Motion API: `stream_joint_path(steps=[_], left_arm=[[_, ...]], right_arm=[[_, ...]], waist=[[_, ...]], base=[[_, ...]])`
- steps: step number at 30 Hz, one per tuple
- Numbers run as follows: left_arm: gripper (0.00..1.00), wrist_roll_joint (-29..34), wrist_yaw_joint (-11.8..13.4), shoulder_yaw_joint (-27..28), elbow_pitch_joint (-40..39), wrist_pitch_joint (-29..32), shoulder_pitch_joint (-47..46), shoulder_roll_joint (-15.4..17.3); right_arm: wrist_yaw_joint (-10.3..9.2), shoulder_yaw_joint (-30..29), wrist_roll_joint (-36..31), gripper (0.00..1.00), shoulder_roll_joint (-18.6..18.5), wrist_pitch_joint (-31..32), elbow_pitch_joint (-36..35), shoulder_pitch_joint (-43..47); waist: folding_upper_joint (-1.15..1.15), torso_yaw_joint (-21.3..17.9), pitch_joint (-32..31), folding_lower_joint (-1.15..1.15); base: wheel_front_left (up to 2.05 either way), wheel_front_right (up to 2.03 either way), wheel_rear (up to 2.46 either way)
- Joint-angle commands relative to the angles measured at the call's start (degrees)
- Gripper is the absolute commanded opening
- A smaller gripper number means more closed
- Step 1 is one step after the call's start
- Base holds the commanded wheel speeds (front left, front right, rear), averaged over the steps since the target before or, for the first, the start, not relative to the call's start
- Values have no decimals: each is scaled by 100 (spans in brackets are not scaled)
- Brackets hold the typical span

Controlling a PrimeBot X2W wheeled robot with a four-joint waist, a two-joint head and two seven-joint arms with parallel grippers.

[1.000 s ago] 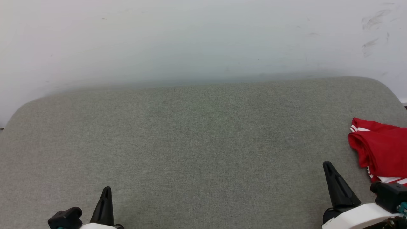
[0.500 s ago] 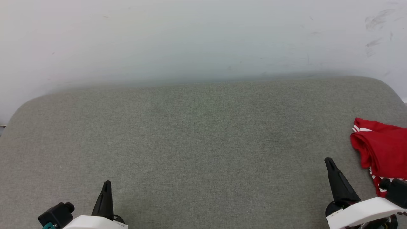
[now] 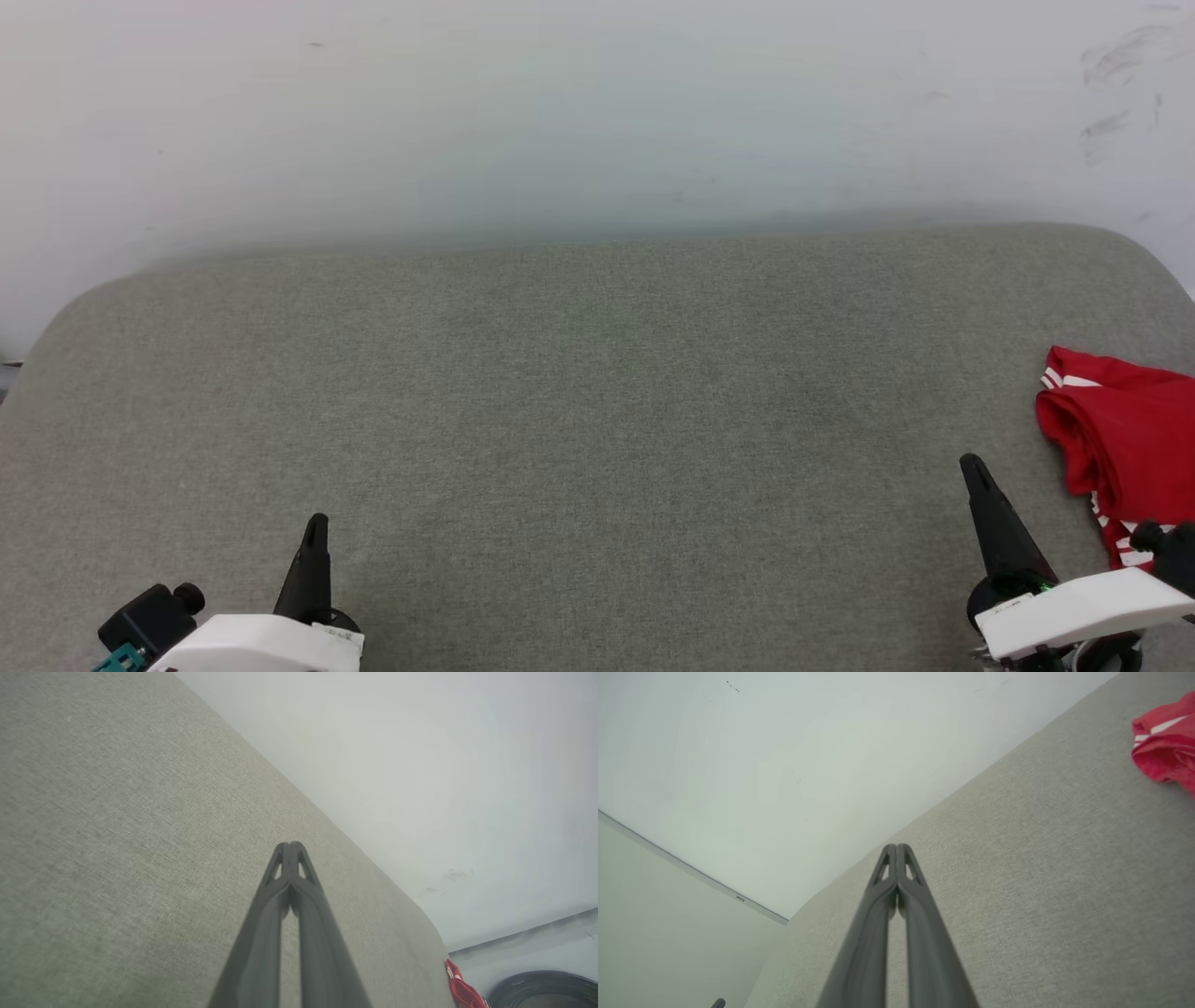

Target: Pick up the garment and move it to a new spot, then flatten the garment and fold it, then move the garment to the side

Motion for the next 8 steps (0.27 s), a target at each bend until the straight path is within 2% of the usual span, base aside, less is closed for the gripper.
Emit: stream_joint_path(steps=[1,8], left_arm=[[0,-125,-24,26,-49,39,-143,10],[0,-625,-50,49,-23,163,-226,3]], right_arm=[[-1,-22,147,0,-20,18,-26,-172],[-2,-55,655,0,-8,57,97,-247]], waist=[[0,2,1,0],[0,23,14,0]], base=[[0,0,0],[0,0,0]])
